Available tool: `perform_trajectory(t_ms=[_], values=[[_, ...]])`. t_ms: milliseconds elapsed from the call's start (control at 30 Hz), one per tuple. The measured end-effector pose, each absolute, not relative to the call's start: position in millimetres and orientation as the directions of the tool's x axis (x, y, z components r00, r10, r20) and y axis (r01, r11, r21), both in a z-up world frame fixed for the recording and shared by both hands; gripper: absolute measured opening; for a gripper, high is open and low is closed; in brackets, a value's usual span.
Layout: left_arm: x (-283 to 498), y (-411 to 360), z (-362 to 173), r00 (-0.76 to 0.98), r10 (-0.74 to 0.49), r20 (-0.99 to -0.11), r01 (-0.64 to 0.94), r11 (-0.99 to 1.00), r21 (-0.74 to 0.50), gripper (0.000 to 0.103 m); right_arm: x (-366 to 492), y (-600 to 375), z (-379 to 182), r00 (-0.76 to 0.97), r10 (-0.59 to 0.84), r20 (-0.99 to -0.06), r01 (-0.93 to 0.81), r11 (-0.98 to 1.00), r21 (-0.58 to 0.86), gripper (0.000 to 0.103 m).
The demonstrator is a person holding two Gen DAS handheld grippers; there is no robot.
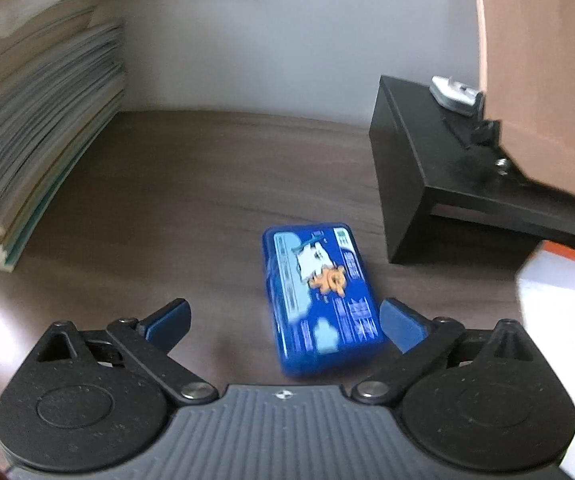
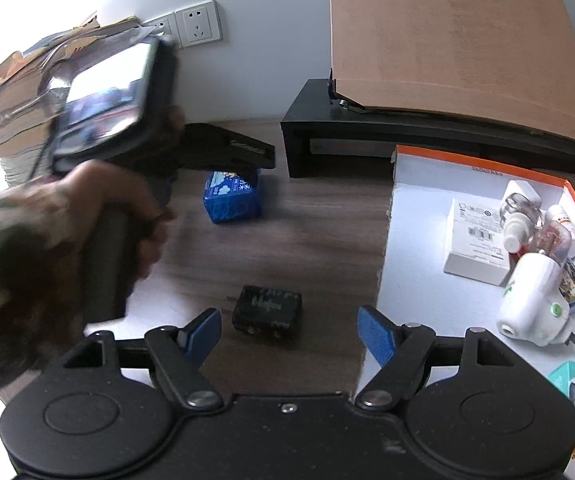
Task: Organize rigid objects
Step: 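Grasp the blue toothpick box with left tool while right tool grasps the black UGREEN adapter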
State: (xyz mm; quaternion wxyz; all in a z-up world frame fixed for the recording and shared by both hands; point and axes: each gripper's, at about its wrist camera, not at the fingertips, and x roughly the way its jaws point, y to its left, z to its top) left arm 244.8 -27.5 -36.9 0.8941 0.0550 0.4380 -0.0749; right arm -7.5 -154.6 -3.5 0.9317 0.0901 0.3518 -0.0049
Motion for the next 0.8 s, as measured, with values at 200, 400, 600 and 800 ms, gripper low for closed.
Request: perform_trajectory(t_ms=[200,400,600,800], values=[[270,-35,-52,0.591,-0.054,-0.805,0.170,0.984,0.059,0.100,-14,-163,-7,0.747,0.048,-0.663,0.081,0.983,0.163,0.089],[256,-26,-51,0.593,-0.092,-0.800,0.233,0.971,0.061,0.063,-10,-167,-13,0.736,0.070,-0.673,0.085,0.977,0.195,0.089],[216,12,-38,0.601,-0.101,-0.793,0.221,0.974,0.043,0.063,9,-154,-22,0.721,0.103,-0.685,0.060,0.976,0.209,0.089],[164,58,-22,0.600,-0.086,-0.795,0.178,0.984,0.029,0.063,33,-133,-35,0.711,0.099,-0.697,0.085,0.971,0.225,0.089]])
